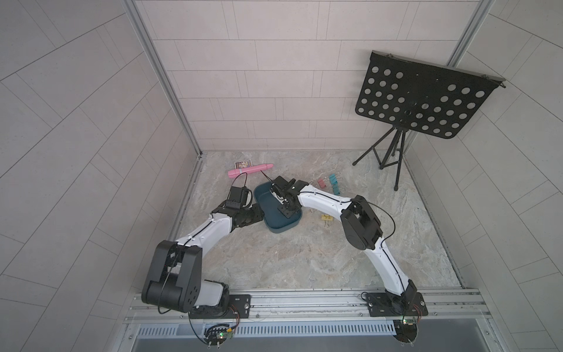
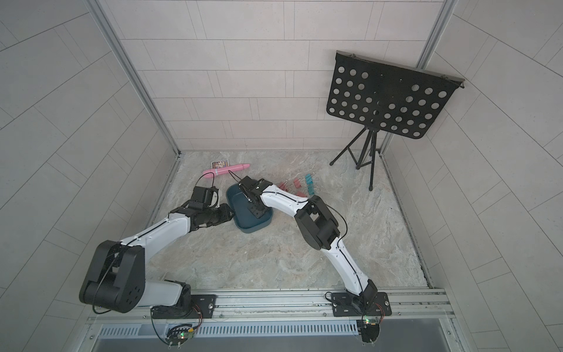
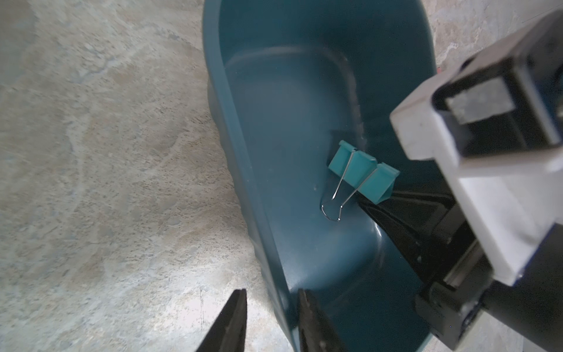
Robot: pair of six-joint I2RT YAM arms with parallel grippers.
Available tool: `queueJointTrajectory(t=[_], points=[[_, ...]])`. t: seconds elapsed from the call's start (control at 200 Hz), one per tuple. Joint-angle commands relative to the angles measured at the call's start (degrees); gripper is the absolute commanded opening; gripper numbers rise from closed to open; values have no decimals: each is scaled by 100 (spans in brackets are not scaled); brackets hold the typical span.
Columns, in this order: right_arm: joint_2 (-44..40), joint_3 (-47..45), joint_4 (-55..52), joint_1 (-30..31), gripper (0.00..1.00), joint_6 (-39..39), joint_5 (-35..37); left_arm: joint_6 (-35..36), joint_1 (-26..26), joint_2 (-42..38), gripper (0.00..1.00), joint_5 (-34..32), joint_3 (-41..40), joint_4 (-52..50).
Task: Take out the binder clips from the storage box
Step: Pick up the binder clip from the storage box, then place the binder clip at the center of the board.
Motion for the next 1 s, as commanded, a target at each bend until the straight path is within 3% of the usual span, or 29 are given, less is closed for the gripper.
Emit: queueJointTrajectory(t=[0.0, 0.6, 0.821, 0.996], points=[[-154, -91, 71, 27, 3, 9, 126, 119, -16, 8, 37, 5, 127, -22], [-1462, -635, 382, 18, 0, -176, 84, 124, -20, -19, 37, -18, 127, -38], [-1942, -800, -46, -124, 0, -504, 818, 138, -20, -18, 37, -43, 129, -48], [-2577, -1361, -291, -594, 0, -684, 1109, 182, -16, -13, 37, -111, 119, -50]])
